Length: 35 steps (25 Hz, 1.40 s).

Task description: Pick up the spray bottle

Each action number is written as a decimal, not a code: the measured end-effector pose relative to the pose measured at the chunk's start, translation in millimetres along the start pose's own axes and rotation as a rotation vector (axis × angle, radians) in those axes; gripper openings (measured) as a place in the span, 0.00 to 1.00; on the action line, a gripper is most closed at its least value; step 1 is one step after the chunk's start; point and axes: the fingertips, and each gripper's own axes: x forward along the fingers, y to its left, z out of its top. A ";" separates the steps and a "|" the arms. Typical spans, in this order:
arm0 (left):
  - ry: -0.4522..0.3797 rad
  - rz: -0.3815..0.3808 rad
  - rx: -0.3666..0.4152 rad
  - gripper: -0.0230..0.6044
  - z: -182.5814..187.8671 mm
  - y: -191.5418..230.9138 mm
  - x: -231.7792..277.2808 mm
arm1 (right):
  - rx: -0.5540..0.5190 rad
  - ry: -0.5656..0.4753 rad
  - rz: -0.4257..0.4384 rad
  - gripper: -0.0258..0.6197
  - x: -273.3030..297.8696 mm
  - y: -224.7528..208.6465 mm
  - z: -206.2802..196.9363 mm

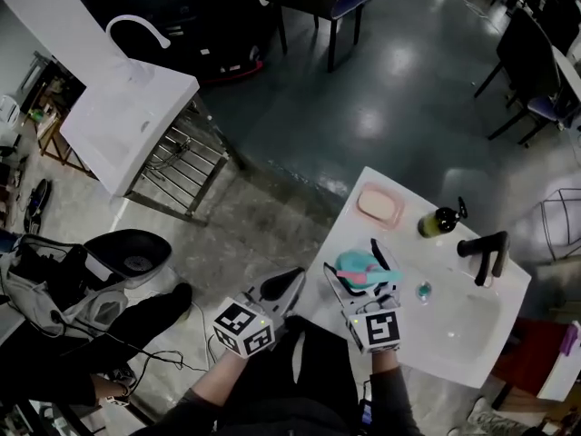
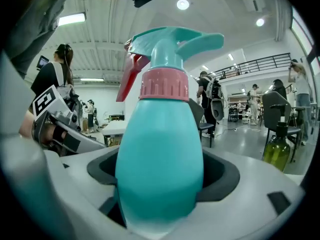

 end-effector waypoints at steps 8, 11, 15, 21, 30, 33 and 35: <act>0.018 -0.104 0.070 0.05 18.0 -34.0 7.2 | 0.009 -0.015 -0.086 0.65 -36.6 -12.5 27.7; 0.011 -0.146 0.057 0.04 25.7 -48.9 12.4 | 0.005 -0.005 -0.117 0.65 -52.1 -19.4 37.6; -0.008 -0.242 0.055 0.04 40.6 -77.3 23.4 | 0.009 -0.001 -0.157 0.65 -71.8 -28.0 50.4; -0.006 -0.343 0.076 0.04 44.8 -115.7 34.8 | 0.018 0.044 -0.193 0.65 -104.2 -30.8 56.8; 0.067 -0.450 0.109 0.04 24.0 -157.2 51.6 | 0.029 0.040 -0.294 0.65 -151.3 -43.3 53.8; 0.092 -0.475 0.125 0.04 17.8 -166.7 58.4 | 0.034 0.081 -0.331 0.65 -164.2 -49.2 50.6; 0.104 -0.487 0.128 0.04 14.7 -171.7 62.3 | 0.029 0.054 -0.356 0.65 -170.2 -55.3 50.6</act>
